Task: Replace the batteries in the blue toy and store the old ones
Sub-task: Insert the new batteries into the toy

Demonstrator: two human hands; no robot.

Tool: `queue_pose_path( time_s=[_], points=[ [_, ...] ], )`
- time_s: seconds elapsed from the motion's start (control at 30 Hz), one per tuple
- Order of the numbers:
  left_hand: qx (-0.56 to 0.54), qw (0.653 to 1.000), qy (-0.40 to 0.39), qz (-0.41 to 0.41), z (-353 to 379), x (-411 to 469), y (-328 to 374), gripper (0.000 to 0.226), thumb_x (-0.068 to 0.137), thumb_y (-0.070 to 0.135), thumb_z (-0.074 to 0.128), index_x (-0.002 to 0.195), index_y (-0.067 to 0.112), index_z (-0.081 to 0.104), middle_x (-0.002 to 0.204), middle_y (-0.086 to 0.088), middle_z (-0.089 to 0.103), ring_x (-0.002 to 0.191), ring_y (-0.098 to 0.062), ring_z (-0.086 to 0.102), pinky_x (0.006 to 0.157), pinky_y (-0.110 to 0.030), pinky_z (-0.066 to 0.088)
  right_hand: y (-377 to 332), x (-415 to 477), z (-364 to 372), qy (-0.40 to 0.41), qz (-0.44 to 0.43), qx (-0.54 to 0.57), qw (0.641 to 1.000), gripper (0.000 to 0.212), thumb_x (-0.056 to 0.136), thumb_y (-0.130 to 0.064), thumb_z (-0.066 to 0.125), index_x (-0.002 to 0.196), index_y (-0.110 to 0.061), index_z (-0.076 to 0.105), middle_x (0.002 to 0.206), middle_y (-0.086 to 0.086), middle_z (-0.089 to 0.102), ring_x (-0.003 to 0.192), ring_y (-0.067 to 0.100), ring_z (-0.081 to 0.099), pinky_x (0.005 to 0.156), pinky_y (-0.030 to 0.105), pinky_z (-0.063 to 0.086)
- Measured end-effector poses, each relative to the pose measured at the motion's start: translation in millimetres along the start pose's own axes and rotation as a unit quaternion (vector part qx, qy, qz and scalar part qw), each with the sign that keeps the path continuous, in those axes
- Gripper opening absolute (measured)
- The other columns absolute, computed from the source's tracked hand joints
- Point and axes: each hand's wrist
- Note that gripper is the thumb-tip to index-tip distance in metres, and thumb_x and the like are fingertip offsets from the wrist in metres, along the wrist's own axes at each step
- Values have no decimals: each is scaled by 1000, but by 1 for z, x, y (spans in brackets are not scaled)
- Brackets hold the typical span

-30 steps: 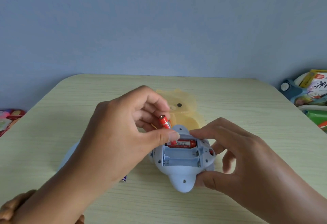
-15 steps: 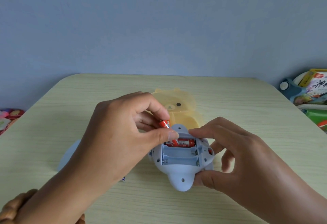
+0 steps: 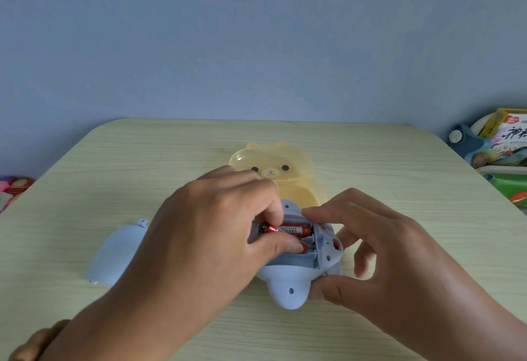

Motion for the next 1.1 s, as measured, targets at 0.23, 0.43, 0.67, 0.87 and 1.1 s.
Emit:
queue_pose_path(
  time_s=[0.23, 0.43, 0.67, 0.87, 1.1],
  points=[
    [33, 998, -37, 24, 0, 4, -3, 37, 64, 62, 75, 65, 28, 62, 63, 15, 58, 66, -10, 53, 50, -35, 48, 0, 0, 1, -2, 0, 0, 1000, 65, 60, -41, 90, 118, -46, 61, 114, -24, 55, 95, -3, 61, 66, 7, 46],
    [58, 995, -71, 29, 1, 7, -3, 30, 62, 54, 82, 65, 29, 66, 63, 16, 56, 67, -9, 52, 51, -33, 48, 0, 0, 1, -2, -2, 1, 1000, 64, 61, -39, 91, 118, -45, 62, 113, -23, 55, 94, -2, 62, 64, 9, 47],
    [65, 995, -66, 27, 4, 7, 1, 29, 64, 53, 83, 63, 29, 67, 63, 14, 54, 66, -9, 49, 48, -28, 43, 0, 0, 1, 1, -2, 2, 1000, 63, 61, -37, 91, 117, -45, 62, 113, -23, 56, 94, -2, 62, 63, 11, 48],
    [61, 996, -66, 20, 5, 4, 0, 30, 69, 57, 76, 65, 28, 67, 67, 14, 55, 68, -8, 52, 48, -28, 44, 0, 0, 1, 2, -3, -3, 1000, 64, 61, -39, 90, 117, -45, 62, 113, -22, 56, 94, 1, 62, 60, 18, 52],
    [54, 996, -73, 15, 7, 0, 0, 28, 70, 54, 71, 62, 28, 64, 71, 16, 51, 71, -5, 48, 49, -25, 44, -1, -1, 1, 6, -6, -9, 1000, 64, 62, -39, 90, 118, -45, 62, 113, -22, 57, 94, 2, 62, 58, 20, 53]
  ],
)
Point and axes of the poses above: each hand's wrist, its own x-axis towards the middle knuckle, its own z-axis out of the palm, y = z × x
